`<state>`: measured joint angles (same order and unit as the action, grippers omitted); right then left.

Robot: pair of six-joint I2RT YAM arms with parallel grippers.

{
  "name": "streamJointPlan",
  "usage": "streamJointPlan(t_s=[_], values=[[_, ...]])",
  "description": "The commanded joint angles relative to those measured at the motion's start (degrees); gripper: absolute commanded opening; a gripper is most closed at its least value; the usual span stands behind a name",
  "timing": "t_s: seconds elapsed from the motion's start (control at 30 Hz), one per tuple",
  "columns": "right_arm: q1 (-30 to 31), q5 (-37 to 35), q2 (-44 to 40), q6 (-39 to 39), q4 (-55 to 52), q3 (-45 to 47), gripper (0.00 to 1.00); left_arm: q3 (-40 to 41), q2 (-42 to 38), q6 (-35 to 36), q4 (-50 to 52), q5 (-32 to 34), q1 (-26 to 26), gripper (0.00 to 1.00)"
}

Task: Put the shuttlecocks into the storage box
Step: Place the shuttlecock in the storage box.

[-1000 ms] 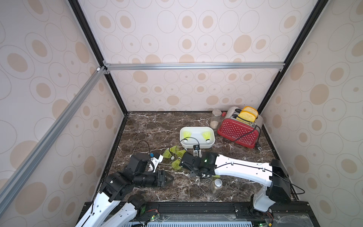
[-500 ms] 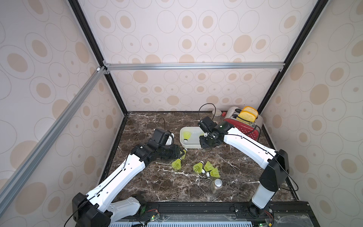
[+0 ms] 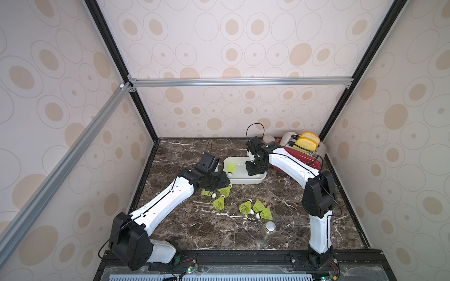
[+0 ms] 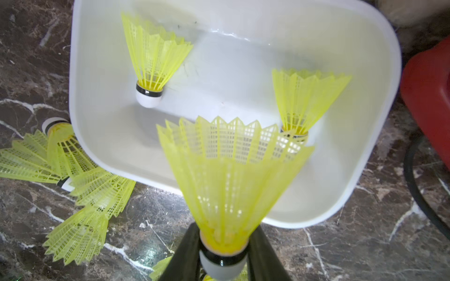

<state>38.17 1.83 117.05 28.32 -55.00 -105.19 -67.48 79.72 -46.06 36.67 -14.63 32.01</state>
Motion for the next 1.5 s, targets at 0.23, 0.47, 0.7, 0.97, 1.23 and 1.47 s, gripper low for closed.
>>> streamJointPlan(t_s=[0.23,0.47,0.7,0.97,1.23,1.47], values=[[-0.84,0.46,4.86,-2.26,4.94,-1.16,0.32,-4.16,5.76,-0.68,-11.12,-0.79,-0.81,0.51],[-2.07,-0.07,7.08,-2.27,5.81,-1.07,0.32,-6.57,9.91,-1.58,-13.59,-1.38,-1.47,0.51],[-2.67,0.24,9.95,-3.62,5.04,-3.12,0.32,-8.14,11.86,-1.67,-13.77,-1.98,-1.6,0.51],[-3.28,-1.07,11.24,-3.28,4.22,-4.02,0.33,-7.83,11.64,-1.66,-13.53,-2.11,-1.61,0.51],[-3.28,-1.7,12.51,-2.29,3.45,-4.31,0.4,-8.17,12.1,-1.51,-13.37,-2.33,-1.61,0.51],[-3.32,-1.89,13.45,-1.61,2.59,-5.73,0.42,-7.97,12.03,-1.36,-13.29,-2.56,-1.6,0.51]])
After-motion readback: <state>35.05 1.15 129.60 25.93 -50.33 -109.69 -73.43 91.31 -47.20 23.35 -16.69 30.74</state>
